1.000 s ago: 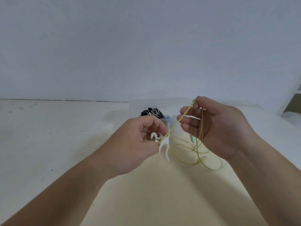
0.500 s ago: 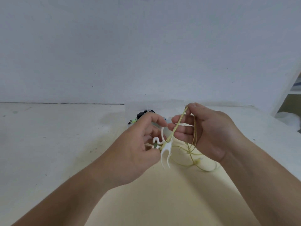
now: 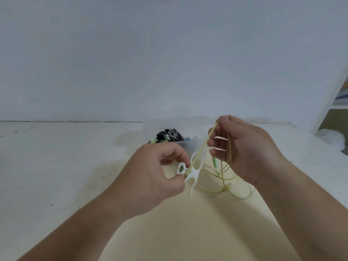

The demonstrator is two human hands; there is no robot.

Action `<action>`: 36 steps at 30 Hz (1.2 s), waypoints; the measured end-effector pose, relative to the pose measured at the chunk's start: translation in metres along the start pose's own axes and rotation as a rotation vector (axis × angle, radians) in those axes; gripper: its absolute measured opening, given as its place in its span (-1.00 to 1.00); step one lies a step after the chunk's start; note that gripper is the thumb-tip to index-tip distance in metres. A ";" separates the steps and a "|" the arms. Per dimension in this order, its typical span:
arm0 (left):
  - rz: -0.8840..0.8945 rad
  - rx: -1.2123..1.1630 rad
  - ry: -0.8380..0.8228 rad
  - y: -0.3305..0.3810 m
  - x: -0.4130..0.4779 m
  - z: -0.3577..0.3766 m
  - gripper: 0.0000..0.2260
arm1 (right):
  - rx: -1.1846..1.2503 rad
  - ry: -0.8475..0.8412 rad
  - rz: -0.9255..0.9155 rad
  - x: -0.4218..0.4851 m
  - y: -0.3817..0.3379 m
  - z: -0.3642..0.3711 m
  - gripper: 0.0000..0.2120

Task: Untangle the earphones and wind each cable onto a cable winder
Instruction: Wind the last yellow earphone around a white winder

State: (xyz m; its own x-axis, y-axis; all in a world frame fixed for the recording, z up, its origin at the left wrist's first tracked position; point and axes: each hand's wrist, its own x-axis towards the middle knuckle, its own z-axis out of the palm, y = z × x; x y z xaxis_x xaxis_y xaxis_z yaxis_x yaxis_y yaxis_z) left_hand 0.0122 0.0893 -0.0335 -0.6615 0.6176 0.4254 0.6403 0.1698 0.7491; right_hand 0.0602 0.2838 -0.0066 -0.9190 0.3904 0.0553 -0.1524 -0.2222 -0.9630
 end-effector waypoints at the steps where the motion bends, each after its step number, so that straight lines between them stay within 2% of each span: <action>1: -0.007 -0.008 -0.008 0.001 -0.001 0.000 -0.82 | -0.037 0.009 -0.003 0.001 0.001 -0.001 -0.72; 5: 0.015 -0.123 -0.008 0.001 0.002 -0.001 -0.86 | -0.237 0.033 0.053 0.006 0.009 -0.006 -0.74; 8: 0.007 -0.327 0.116 0.000 0.007 -0.004 -0.83 | -0.574 -0.022 0.072 0.005 0.018 -0.007 -0.73; 11: -0.033 -0.410 0.307 -0.003 0.010 -0.008 -0.89 | -0.865 -0.212 0.059 -0.003 0.024 0.002 -0.72; 14: -0.055 -0.306 0.428 -0.007 0.012 -0.011 -0.87 | -0.999 -0.478 0.004 -0.015 0.027 0.016 -0.71; 17: -0.054 -0.144 0.452 -0.011 0.012 -0.013 -0.84 | -0.931 -0.681 -0.037 -0.023 0.022 0.023 -0.72; 19: -0.037 -0.055 0.440 -0.014 0.013 -0.015 -0.82 | -0.840 -0.740 -0.055 -0.024 0.016 0.021 -0.74; 22: -0.019 -0.026 0.405 -0.017 0.013 -0.018 -0.79 | -0.735 -0.733 -0.095 -0.023 0.007 0.012 -0.76; 25: -0.045 -0.134 0.384 -0.015 0.013 -0.019 -0.90 | -0.668 -0.712 -0.107 -0.021 0.000 0.004 -0.75; 28: -0.114 -0.226 0.429 -0.016 0.015 -0.020 -0.87 | -0.645 -0.746 -0.092 -0.019 -0.003 -0.001 -0.76; 30: -0.106 -0.165 0.441 -0.015 0.014 -0.019 -0.78 | -0.635 -0.780 -0.071 -0.020 -0.003 -0.001 -0.76; 33: -0.011 0.061 0.372 -0.011 0.009 -0.016 -0.78 | -0.567 -0.798 -0.055 -0.021 -0.001 0.003 -0.79; 36: 0.051 0.258 0.263 -0.008 0.005 -0.013 -0.75 | -0.440 -0.700 -0.065 -0.021 -0.002 0.003 -0.82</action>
State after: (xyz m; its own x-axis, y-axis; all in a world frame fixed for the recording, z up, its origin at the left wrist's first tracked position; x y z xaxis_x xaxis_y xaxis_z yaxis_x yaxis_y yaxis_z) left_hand -0.0015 0.0810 -0.0312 -0.6823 0.4174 0.6002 0.7303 0.3526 0.5851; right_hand 0.0783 0.2733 -0.0047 -0.9492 -0.2882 0.1263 -0.1908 0.2080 -0.9593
